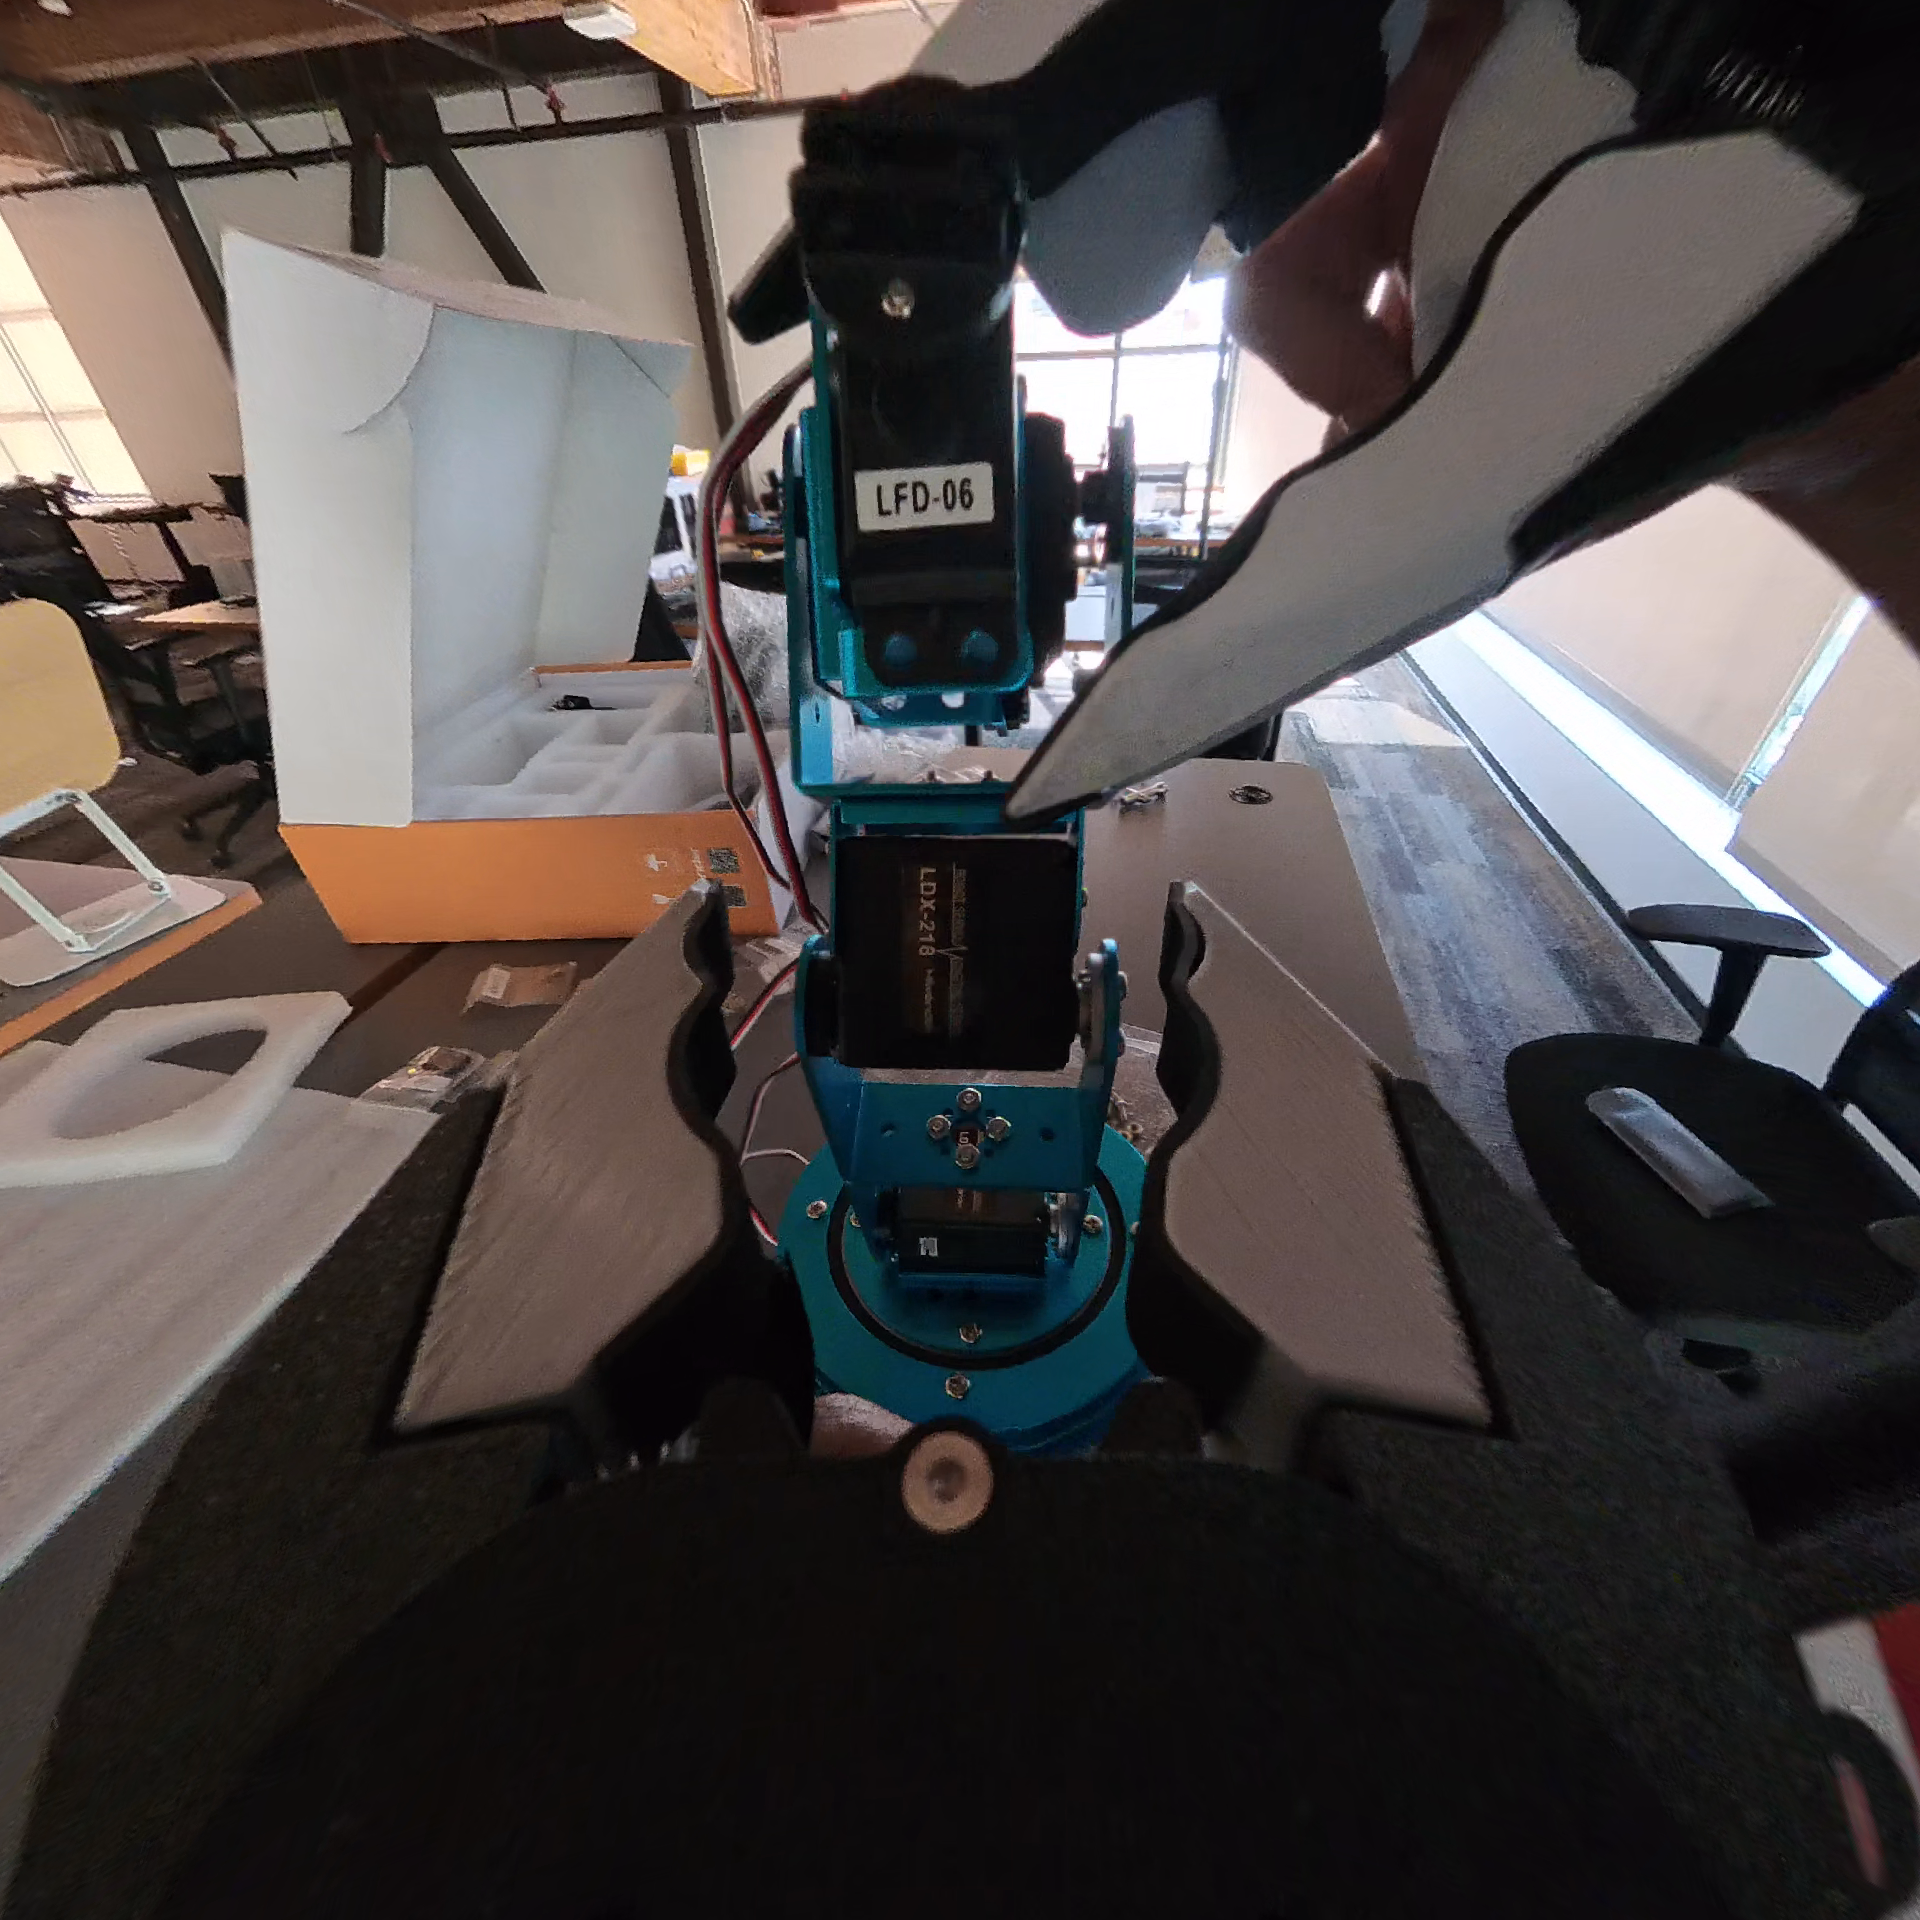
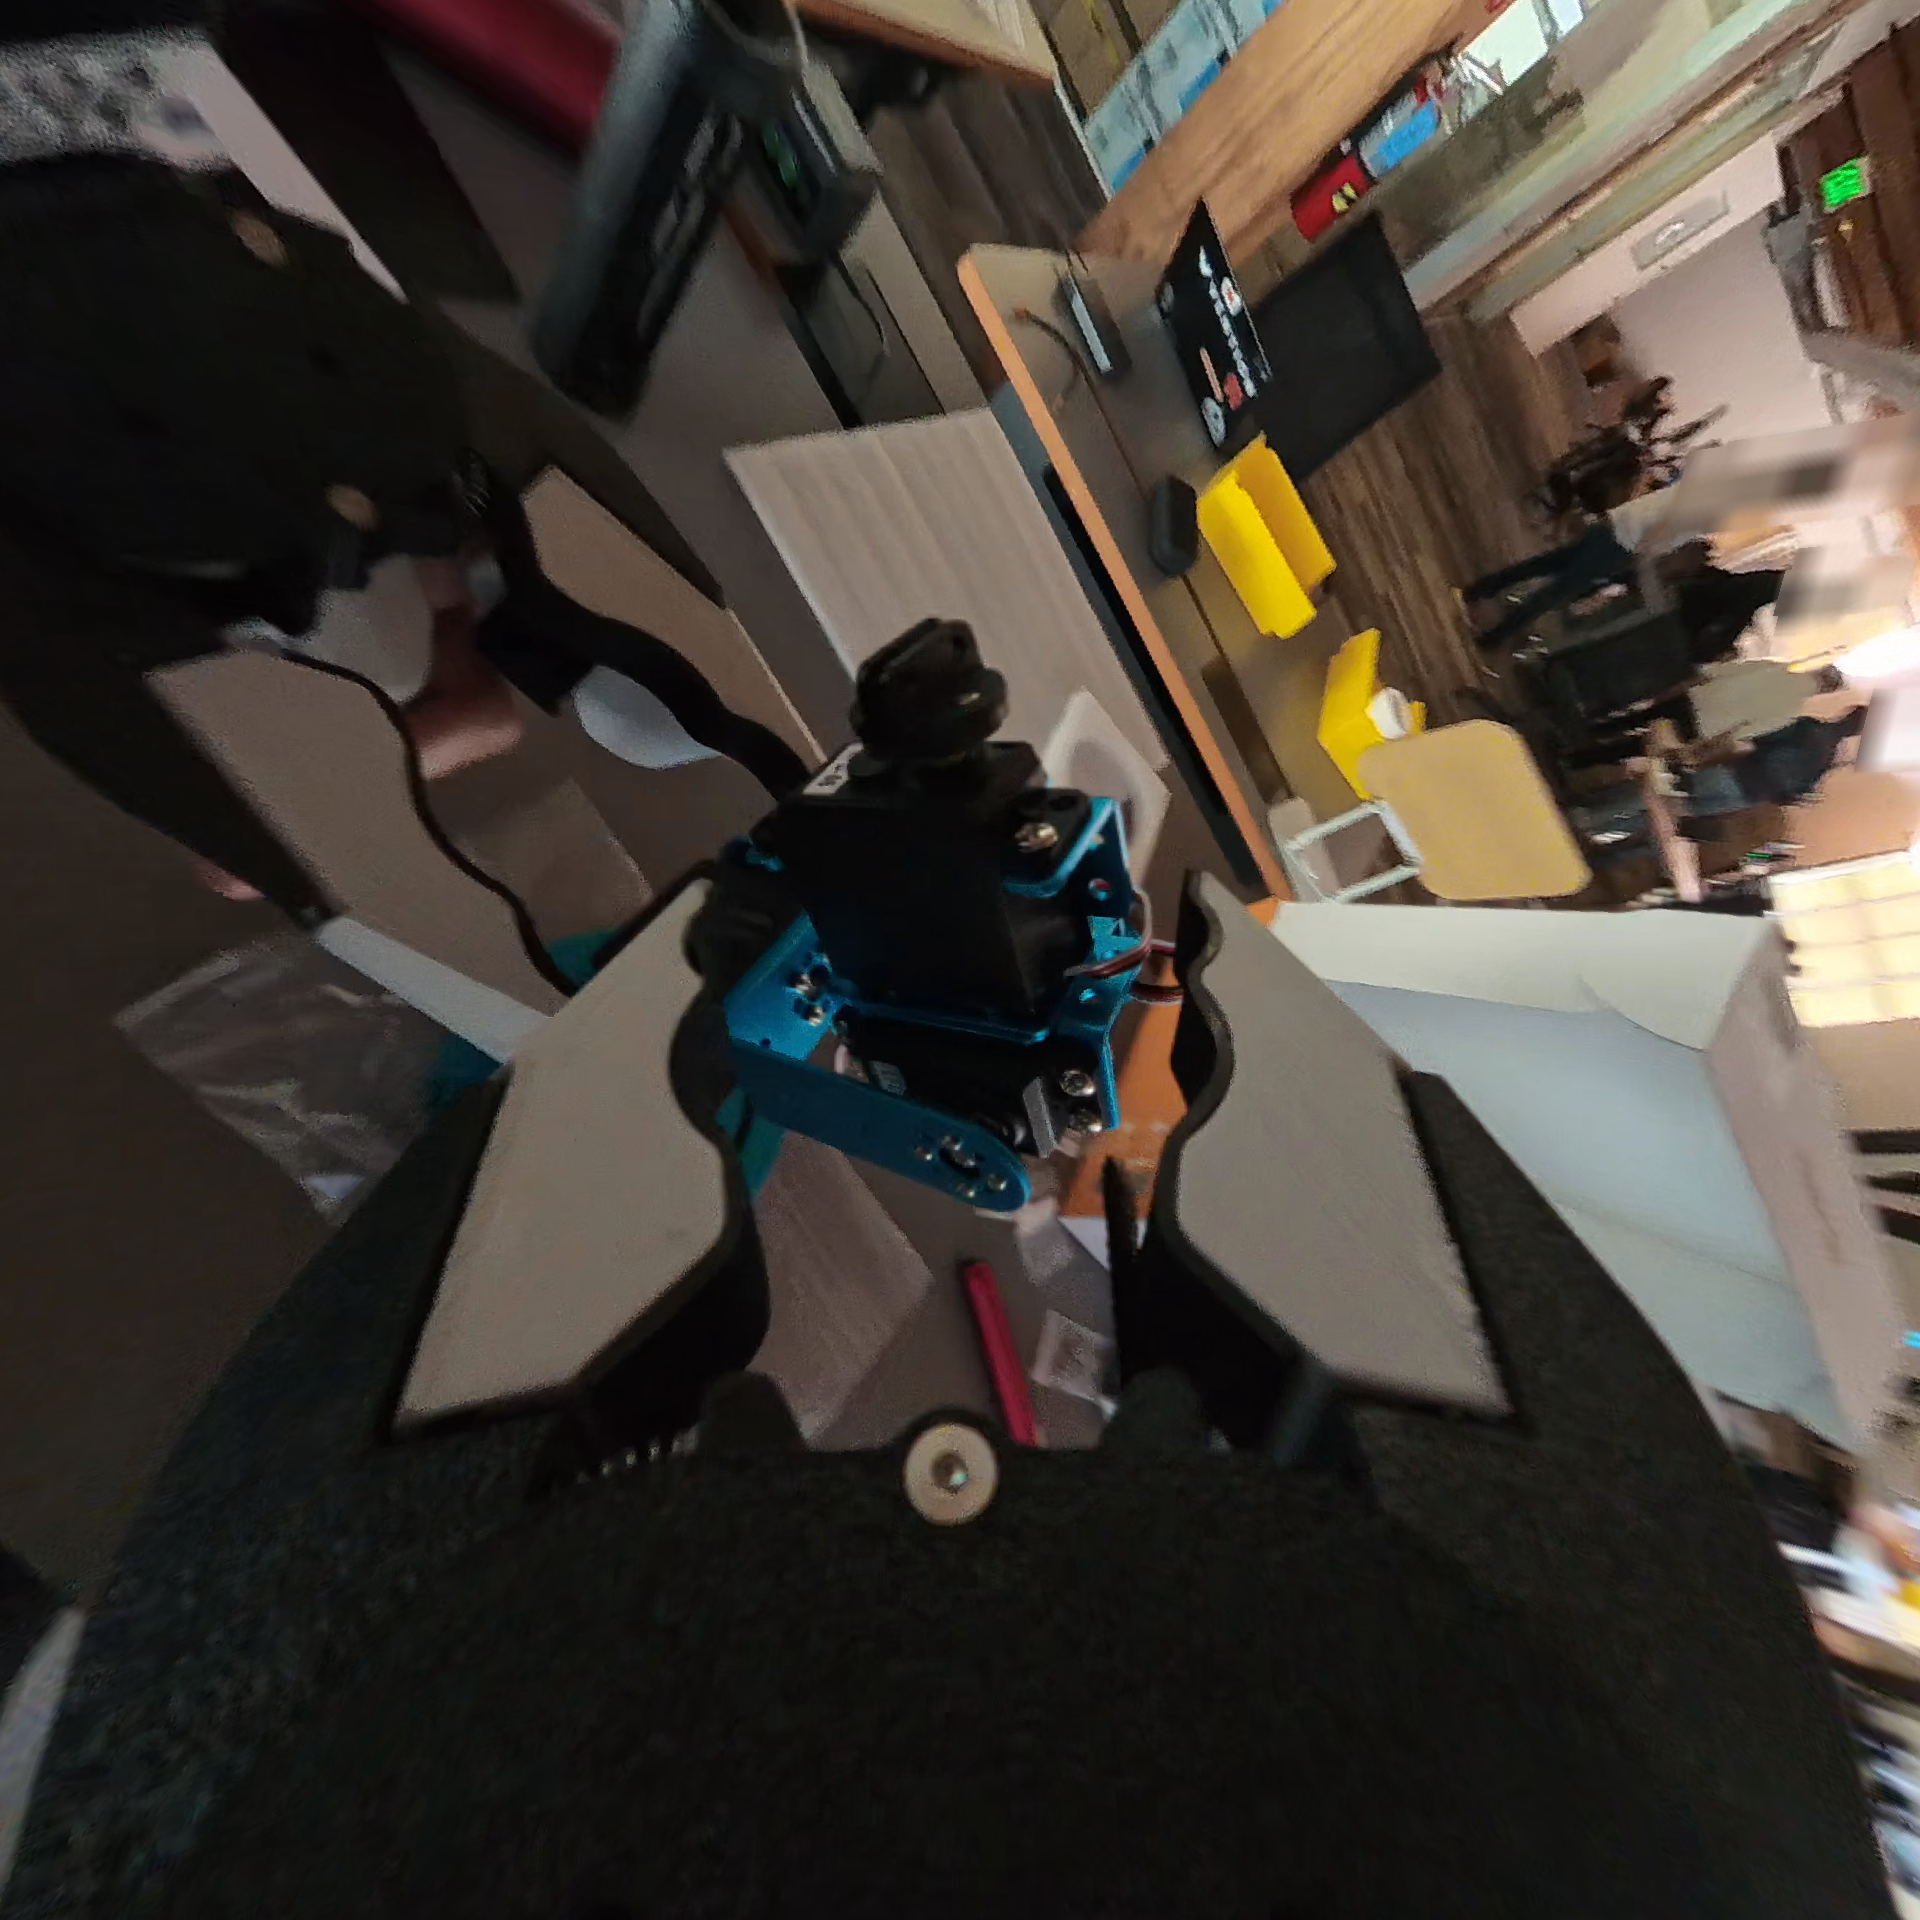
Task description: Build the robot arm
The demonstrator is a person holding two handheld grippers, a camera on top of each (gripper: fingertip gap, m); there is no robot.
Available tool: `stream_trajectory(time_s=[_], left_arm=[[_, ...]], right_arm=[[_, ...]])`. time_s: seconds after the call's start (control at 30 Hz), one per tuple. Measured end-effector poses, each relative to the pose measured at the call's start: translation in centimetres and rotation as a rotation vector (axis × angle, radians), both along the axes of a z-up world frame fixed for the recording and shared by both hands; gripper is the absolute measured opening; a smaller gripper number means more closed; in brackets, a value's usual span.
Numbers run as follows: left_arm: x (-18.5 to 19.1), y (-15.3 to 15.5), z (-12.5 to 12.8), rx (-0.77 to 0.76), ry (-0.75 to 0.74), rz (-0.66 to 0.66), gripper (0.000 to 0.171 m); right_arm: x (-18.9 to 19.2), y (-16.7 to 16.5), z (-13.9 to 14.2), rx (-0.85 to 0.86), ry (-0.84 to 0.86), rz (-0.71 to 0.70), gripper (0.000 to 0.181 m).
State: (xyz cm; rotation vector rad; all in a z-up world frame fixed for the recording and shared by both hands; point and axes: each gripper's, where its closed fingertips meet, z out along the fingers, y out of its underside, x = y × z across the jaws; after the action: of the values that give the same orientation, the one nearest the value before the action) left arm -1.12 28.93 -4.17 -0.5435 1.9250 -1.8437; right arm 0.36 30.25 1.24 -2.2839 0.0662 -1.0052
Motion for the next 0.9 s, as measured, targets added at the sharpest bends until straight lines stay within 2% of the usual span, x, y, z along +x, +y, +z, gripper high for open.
stream_trajectory(time_s=[0.07, 0.13, 0.23, 0.43, 0.6, 0.8, 0.83, 0.9], left_arm=[[0.5, -0.1, -0.2, -0.004, -0.007, 0.038, 0.075], [0.2, -0.5, -0.2, -0.031, -0.007, 0.033, 0.066], [0.6, -0.7, -0.4, -0.038, -0.012, 0.077, 0.066], [0.8, -0.6, -0.5, -0.040, -0.045, 0.107, 0.066], [0.7, -0.6, -0.5, -0.058, -0.054, 0.120, 0.066], [1.1, -0.8, -0.5, -0.048, -0.064, 0.148, 0.066], [1.1, -0.8, -0.5, -0.046, -0.065, 0.153, 0.066], [1.2, -1.0, -0.4, -0.042, -0.068, 0.158, 0.066]], right_arm=[[0.5, -0.3, -0.4, -0.069, -0.082, -0.034, 0.077], [0.9, -0.4, 0.0, -0.062, -0.181, -0.078, 0.066], [1.2, 0.1, 0.1, -0.030, -0.247, -0.117, 0.062], [1.3, 0.2, 0.5, 0.047, -0.210, -0.151, 0.059], [1.2, 0.2, 1.1, 0.271, -0.033, -0.154, 0.058], [1.9, -0.4, 1.9, 0.633, 0.296, -0.157, 0.058], [2.1, -0.6, 2.0, 0.703, 0.364, -0.161, 0.063], [2.3, -1.0, 2.2, 0.836, 0.499, -0.166, 0.058]])
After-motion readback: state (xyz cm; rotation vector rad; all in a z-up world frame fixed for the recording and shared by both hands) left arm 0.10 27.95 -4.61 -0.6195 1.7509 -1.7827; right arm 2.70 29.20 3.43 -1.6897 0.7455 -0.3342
